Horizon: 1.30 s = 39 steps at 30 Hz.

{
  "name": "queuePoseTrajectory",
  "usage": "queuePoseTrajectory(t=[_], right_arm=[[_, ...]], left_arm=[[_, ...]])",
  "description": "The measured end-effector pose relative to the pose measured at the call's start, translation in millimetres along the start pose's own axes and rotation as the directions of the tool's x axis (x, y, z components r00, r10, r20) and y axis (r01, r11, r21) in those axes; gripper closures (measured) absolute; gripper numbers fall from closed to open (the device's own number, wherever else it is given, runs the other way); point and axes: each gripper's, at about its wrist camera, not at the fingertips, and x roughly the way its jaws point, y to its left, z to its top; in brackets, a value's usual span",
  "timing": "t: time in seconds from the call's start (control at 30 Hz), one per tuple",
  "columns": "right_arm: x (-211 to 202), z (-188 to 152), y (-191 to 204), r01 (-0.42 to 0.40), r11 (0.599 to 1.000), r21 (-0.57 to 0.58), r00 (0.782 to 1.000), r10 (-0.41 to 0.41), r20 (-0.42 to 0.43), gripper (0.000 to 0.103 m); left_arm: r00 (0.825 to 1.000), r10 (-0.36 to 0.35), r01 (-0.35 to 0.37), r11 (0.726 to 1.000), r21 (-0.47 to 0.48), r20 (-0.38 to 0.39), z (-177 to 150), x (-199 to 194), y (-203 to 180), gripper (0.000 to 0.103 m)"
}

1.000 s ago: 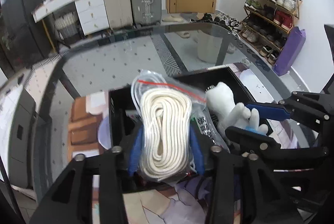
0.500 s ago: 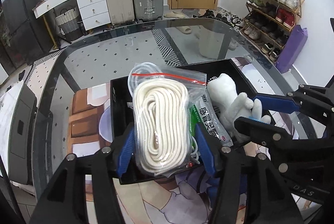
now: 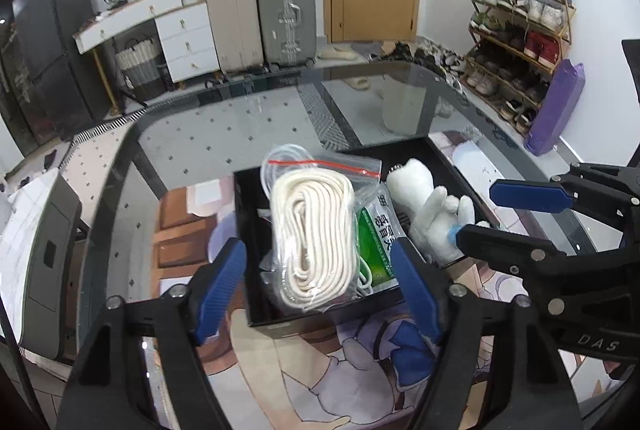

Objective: Organize soft objects

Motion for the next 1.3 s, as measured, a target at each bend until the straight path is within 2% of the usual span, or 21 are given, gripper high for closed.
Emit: queuePoseTrajectory(t=[0.27,0.37,0.43,0.47,0.53,0.6,0.73,0.8,0.87,0.93,1.03,1.23,1.3], right_arm=[[-23,-8,11,0.016,1.000,0.003,0.999,-0.016,0.044,0.052],[-32,-10,14,0.022,1.000,0.007,0.998,-0.023,0.064,0.040],[-40,-12,16,0.015,1.000,0.018,0.996,-0.017,0.084,0.027],[-44,-13,16,0.019,1.000,0.021,0.995,-0.021,0.093,0.025],[-53,-15,18,0.035,0.999,0.023,0.994,-0.037,0.107,0.025],[-62,-19,19,0.045,0.998,0.034,0.992,-0.049,0.119,0.022],[-82,-29,24,0.024,0.997,0.075,0.988,-0.035,0.148,0.018],[-93,-36,27,0.013,0.996,0.092,0.986,-0.028,0.164,0.018],[-105,-43,31,0.006,0.993,0.115,0.981,-0.028,0.190,0.014],[-120,-55,34,-0.010,0.989,0.150,0.975,-0.024,0.221,0.006],[-139,-77,41,-0.031,0.982,0.186,0.965,-0.019,0.262,0.004],[-161,-117,56,-0.019,0.985,0.171,0.953,-0.034,0.301,0.003],[-168,-130,58,-0.004,0.984,0.180,0.945,-0.055,0.322,0.003]], left_arm=[[0.999,0.004,-0.005,0.999,0.032,0.039,-1,-15,-4,0.026],[0.998,0.017,-0.019,0.999,0.035,0.054,-3,-22,-5,0.026],[0.997,0.022,-0.025,0.999,0.032,0.068,-6,-27,-4,0.026],[0.997,0.030,-0.032,0.999,0.026,0.073,-7,-31,-3,0.025],[0.996,0.035,-0.037,0.999,0.014,0.083,-10,-37,-3,0.022],[0.995,0.038,-0.039,0.999,0.003,0.094,-14,-45,-4,0.014],[0.986,0.059,-0.056,0.998,-0.022,0.155,-23,-67,-4,0.012],[0.981,0.063,-0.059,0.998,-0.029,0.185,-28,-77,-3,0.007],[0.975,0.066,-0.060,0.998,-0.034,0.213,-34,-87,-5,0.004],[0.969,0.078,-0.071,0.997,-0.038,0.233,-41,-96,-6,0.004],[0.961,0.090,-0.081,0.996,-0.045,0.262,-58,-112,-11,0.004],[0.952,0.063,-0.042,0.996,-0.078,0.299,-93,-143,-13,0.001],[0.943,0.071,-0.045,0.995,-0.087,0.325,-107,-155,-14,0.000]])
